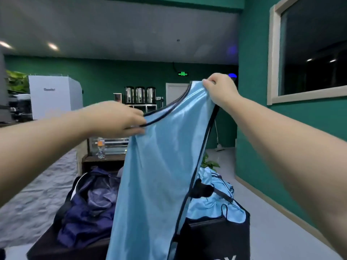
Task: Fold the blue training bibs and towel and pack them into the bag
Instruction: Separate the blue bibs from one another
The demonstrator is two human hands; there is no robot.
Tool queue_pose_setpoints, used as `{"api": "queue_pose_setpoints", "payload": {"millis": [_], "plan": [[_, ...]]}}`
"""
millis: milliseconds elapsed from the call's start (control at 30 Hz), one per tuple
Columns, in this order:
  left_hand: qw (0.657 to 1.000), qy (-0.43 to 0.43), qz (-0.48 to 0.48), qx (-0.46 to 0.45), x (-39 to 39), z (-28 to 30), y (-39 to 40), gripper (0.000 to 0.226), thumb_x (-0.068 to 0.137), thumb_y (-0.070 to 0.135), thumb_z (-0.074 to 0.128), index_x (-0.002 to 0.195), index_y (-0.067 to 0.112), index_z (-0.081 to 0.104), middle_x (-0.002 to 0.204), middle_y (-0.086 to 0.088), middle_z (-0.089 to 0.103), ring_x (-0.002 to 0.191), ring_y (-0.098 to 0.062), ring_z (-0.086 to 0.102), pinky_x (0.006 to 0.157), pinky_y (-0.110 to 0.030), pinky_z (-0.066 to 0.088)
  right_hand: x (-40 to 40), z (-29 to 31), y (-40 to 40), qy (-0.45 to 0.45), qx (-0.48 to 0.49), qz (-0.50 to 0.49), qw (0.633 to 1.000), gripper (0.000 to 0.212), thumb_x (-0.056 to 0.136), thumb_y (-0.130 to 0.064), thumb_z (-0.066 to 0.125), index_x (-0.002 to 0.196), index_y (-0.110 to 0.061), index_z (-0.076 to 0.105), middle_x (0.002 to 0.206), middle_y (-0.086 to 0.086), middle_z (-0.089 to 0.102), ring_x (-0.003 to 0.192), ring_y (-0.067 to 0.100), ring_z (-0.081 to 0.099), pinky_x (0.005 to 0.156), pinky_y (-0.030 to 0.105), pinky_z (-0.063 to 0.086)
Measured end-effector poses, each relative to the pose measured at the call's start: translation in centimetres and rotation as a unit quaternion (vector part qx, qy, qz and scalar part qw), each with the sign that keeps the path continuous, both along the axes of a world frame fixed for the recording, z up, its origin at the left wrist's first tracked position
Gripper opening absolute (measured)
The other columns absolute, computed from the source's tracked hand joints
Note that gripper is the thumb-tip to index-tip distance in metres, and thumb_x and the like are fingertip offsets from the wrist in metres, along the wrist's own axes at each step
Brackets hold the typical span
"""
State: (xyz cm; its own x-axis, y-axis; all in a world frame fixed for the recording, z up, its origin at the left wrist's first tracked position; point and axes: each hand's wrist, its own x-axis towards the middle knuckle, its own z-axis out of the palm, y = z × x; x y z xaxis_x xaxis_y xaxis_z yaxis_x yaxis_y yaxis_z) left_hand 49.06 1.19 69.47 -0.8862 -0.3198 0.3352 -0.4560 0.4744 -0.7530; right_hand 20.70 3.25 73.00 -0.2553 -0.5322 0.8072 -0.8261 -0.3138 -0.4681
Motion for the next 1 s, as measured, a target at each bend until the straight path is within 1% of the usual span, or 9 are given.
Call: {"api": "queue_pose_setpoints", "payload": {"millis": [67, 100, 200, 267, 367, 467, 700, 833, 1000], "plan": [[0.986, 0.137, -0.093, 0.009, 0.8, 0.7, -1.0, 0.043, 0.093, 0.058, 0.022, 0.084, 0.026, 0.050, 0.083, 0.010, 0.046, 0.077, -0.017, 0.053, 0.064, -0.030, 0.037, -0.4, 0.4, 0.3, -0.018, -0.057, -0.011, 0.998, 0.021, 0.098, -0.028, 0.047, 0.089, -0.012, 0.057, 0.090, 0.001, 0.055, 0.083, 0.018, 0.048, 0.067, 0.026, 0.029], [0.980, 0.153, -0.125, 0.010, 1.1, 0.2, -1.3, 0.050, 0.093, 0.058, 0.020, 0.085, 0.022, 0.054, 0.083, 0.006, 0.049, 0.075, -0.019, 0.051, 0.064, -0.032, 0.040, -0.6, 0.3, 0.2, -0.006, -0.052, -0.010, 0.999, 0.020, 0.098, -0.028, 0.047, 0.087, -0.013, 0.055, 0.090, 0.001, 0.054, 0.083, 0.019, 0.048, 0.067, 0.027, 0.030], [0.989, 0.028, -0.123, 0.080, 0.8, -3.6, -3.0, 0.064, 0.091, 0.067, 0.011, 0.086, 0.019, 0.053, 0.083, 0.006, 0.046, 0.074, -0.014, 0.045, 0.068, -0.033, 0.041, -0.8, -1.5, -0.8, 0.063, 0.053, -0.011, 0.997, 0.023, 0.097, -0.026, 0.051, 0.090, -0.006, 0.061, 0.088, 0.005, 0.057, 0.084, 0.023, 0.052, 0.069, 0.027, 0.033], [0.983, 0.070, -0.109, 0.131, 0.9, -4.1, -3.4, 0.070, 0.081, 0.079, 0.005, 0.083, 0.026, 0.051, 0.081, 0.013, 0.042, 0.075, -0.003, 0.043, 0.067, -0.020, 0.035, -0.6, -2.1, -1.4, 0.033, 0.034, 0.011, 0.999, 0.024, 0.097, -0.027, 0.050, 0.096, -0.006, 0.062, 0.086, 0.002, 0.057, 0.080, 0.019, 0.050, 0.067, 0.028, 0.034], [0.959, 0.188, -0.086, 0.192, 0.8, -2.3, -2.7, 0.052, 0.079, 0.079, 0.017, 0.075, 0.036, 0.046, 0.079, 0.015, 0.046, 0.079, 0.005, 0.047, 0.066, -0.015, 0.035, -0.3, -1.7, -2.0, -0.013, -0.010, 0.031, 0.999, 0.019, 0.098, -0.029, 0.050, 0.092, -0.013, 0.060, 0.081, -0.004, 0.055, 0.081, 0.016, 0.050, 0.069, 0.027, 0.035], [0.941, 0.246, -0.101, 0.212, 0.7, -2.6, -3.1, 0.045, 0.079, 0.061, 0.036, 0.085, 0.024, 0.061, 0.079, 0.014, 0.050, 0.077, 0.004, 0.049, 0.064, -0.014, 0.033, -0.3, -1.2, -2.7, -0.023, -0.017, 0.049, 0.998, 0.019, 0.097, -0.029, 0.051, 0.090, -0.014, 0.061, 0.081, -0.005, 0.056, 0.080, 0.014, 0.050, 0.063, 0.027, 0.036], [0.927, 0.250, -0.166, 0.224, 0.0, -6.3, -5.4, 0.057, 0.083, 0.063, 0.041, 0.089, 0.014, 0.069, 0.077, 0.010, 0.056, 0.077, -0.005, 0.050, 0.065, -0.017, 0.040, -0.4, -1.8, -5.6, -0.027, 0.006, 0.093, 0.995, 0.018, 0.097, -0.032, 0.053, 0.085, -0.020, 0.061, 0.077, -0.011, 0.055, 0.071, 0.005, 0.049, 0.061, 0.021, 0.037], [0.908, 0.289, -0.158, 0.259, -0.4, -8.4, -7.0, 0.051, 0.079, 0.065, 0.042, 0.092, 0.022, 0.066, 0.081, 0.010, 0.056, 0.078, -0.004, 0.053, 0.066, -0.020, 0.045, -0.7, -3.2, -7.8, -0.031, 0.024, 0.101, 0.994, 0.019, 0.097, -0.032, 0.053, 0.086, -0.018, 0.062, 0.077, -0.011, 0.057, 0.071, 0.006, 0.051, 0.062, 0.022, 0.039], [0.850, 0.374, -0.161, 0.334, -1.3, -11.3, -9.3, 0.013, 0.081, 0.053, 0.064, 0.087, 0.044, 0.056, 0.089, 0.014, 0.054, 0.085, -0.002, 0.053, 0.071, -0.013, 0.039, -1.1, -5.4, -10.9, -0.042, 0.054, 0.102, 0.992, 0.022, 0.097, -0.033, 0.053, 0.091, -0.015, 0.064, 0.083, -0.008, 0.060, 0.075, 0.008, 0.053, 0.067, 0.024, 0.042]]}}
